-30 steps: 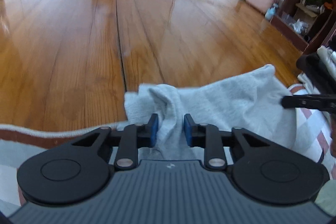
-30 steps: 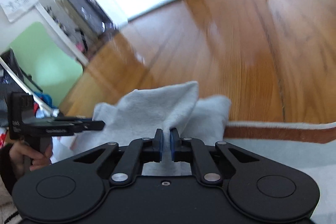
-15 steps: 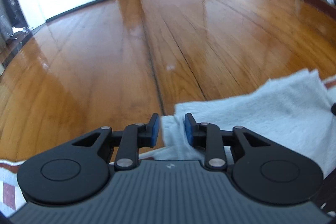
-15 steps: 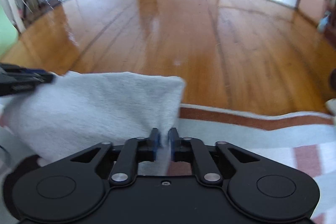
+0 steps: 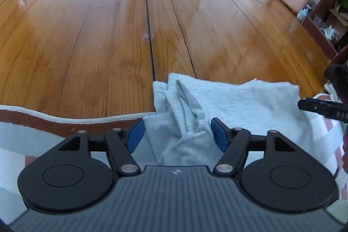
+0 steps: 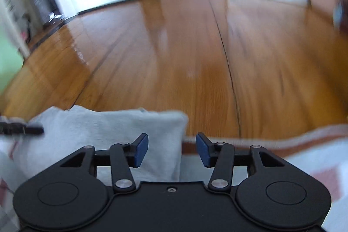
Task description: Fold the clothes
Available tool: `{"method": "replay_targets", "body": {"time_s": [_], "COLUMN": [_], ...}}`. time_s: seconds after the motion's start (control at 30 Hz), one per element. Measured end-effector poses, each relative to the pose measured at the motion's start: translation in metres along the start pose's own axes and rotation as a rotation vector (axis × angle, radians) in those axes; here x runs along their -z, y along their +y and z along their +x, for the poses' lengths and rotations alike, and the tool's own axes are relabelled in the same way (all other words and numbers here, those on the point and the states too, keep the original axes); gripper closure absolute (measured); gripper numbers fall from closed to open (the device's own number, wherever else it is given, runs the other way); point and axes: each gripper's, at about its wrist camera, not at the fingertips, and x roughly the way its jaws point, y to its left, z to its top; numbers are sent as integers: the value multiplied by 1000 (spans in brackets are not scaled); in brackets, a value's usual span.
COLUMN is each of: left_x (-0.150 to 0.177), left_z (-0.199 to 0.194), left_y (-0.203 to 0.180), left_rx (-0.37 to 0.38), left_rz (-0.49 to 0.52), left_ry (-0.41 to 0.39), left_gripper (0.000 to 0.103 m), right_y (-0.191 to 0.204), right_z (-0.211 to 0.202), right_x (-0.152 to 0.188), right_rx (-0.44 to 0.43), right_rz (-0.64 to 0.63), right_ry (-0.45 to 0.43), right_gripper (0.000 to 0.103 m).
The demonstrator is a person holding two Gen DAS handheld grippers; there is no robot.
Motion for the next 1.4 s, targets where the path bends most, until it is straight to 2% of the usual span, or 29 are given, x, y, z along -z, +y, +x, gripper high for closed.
{"method": "replay_targets", "body": {"time_s": [0.03,0.07,0.1,0.13,0.17,0.2,0.33,0.4,0.43,0.5,0.57,0.6,0.63,0.67,0.7,0.73,0.77,0.87,0.9,0.93,1.03,1.1,1.2,1.27,1.3,1.33,1.37,1.4], "left_x": [2,2,2,2,2,2,1,3,4,4,3,3,4,4,4,4,3,-4,-6,-8,-3,1,-6,-12,-14,-15,-14,-15], "left_z": [1,0,-1,-3,-6,-9,-20,-20,-19,-14,-8,-6,-6,-10,-14,-24,-32,-28,-27,-23,18,25,16,6,-2,-10,-19,-27], "left_y": [2,3,5,6,1,-3,-18,-21,-22,-23,-21,-21,-23,-28,-34,-39,-45,-50,-52,-54,-55,-55,-51,-44,-43,-42,-44,-46], "left_rx": [44,88,133,163,141,120,52,43,40,48,45,42,38,28,18,12,5,-39,-54,-73,-178,-209,-227,-210,-203,-195,-185,-167], "left_rz": [-25,-43,-61,-68,-30,6,97,123,133,127,116,115,129,157,185,214,239,275,286,299,341,367,339,274,259,249,257,270], "left_ry": [5,1,-2,-9,-26,-42,-94,-127,-139,-136,-131,-134,-152,-182,-215,-257,-292,-307,-312,-308,-197,-195,-207,-227,-253,-281,-318,-345], "left_gripper": [39,47,61,64,73,78,78,78,77,74,77,87,88,90,90,91,91,91,90,90,89,84,79,79,79,79,80,81], "right_y": [-5,-9,-9,-9,-8,-7,-11,-13,-15,-18,-22,-25,-25,-23,-21,-20,-18,-13,-12,-12,-11,-5,3,8,11,17,24,29], "right_z": [3,6,4,2,-1,-3,-11,-13,-11,-5,-1,1,7,14,17,9,2,-30,-34,-33,-11,5,16,17,15,7,-2,-11], "right_x": [2,3,7,11,14,16,23,25,25,25,24,22,21,20,19,18,18,16,14,11,7,10,10,9,8,8,9,9], "right_rx": [-23,-48,-86,-125,-165,-202,-244,-254,-251,-242,-237,-239,-241,-231,-209,-211,-211,-194,-181,-176,-141,-97,-50,-1,36,108,178,158], "right_rz": [29,54,55,54,39,26,8,15,25,38,47,52,58,48,24,19,15,11,4,2,-11,-42,-58,-70,-77,-97,-132,-173], "right_ry": [8,13,-4,-19,-27,-34,-50,-56,-54,-47,-27,-13,3,25,30,-11,-53,-183,-193,-181,-107,-75,-61,-56,-58,-90,-153,-192], "right_gripper": [49,49,56,82,91,93,94,93,90,88,74,65,65,71,93,96,96,97,97,97,97,97,97,95,88,87,81,81]}}
